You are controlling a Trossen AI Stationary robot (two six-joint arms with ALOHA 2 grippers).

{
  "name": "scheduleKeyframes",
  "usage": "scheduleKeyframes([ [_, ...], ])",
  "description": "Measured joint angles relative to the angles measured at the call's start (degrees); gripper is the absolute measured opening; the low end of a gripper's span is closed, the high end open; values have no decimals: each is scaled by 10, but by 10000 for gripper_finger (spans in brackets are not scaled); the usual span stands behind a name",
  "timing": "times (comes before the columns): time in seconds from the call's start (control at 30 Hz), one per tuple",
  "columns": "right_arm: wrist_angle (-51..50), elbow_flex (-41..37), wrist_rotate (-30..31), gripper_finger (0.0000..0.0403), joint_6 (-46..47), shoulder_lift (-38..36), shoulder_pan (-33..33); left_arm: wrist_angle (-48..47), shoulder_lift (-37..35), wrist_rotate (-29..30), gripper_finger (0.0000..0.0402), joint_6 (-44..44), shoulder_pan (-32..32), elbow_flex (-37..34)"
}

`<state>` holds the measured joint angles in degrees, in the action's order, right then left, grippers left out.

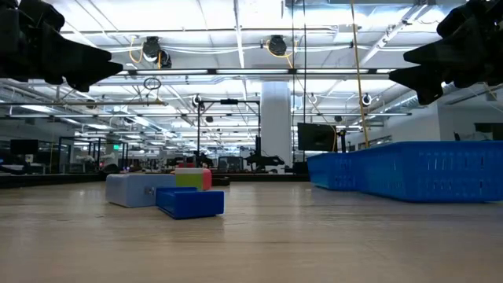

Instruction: Pick & Place Office items

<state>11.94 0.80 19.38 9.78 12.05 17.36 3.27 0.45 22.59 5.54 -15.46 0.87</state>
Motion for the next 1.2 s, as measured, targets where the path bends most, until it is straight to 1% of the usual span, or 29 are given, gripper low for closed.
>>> scheduleKeyframes([
  [1.2, 0, 0, 0, 226, 0, 0, 0, 0, 0, 0, 241, 0, 0, 0],
])
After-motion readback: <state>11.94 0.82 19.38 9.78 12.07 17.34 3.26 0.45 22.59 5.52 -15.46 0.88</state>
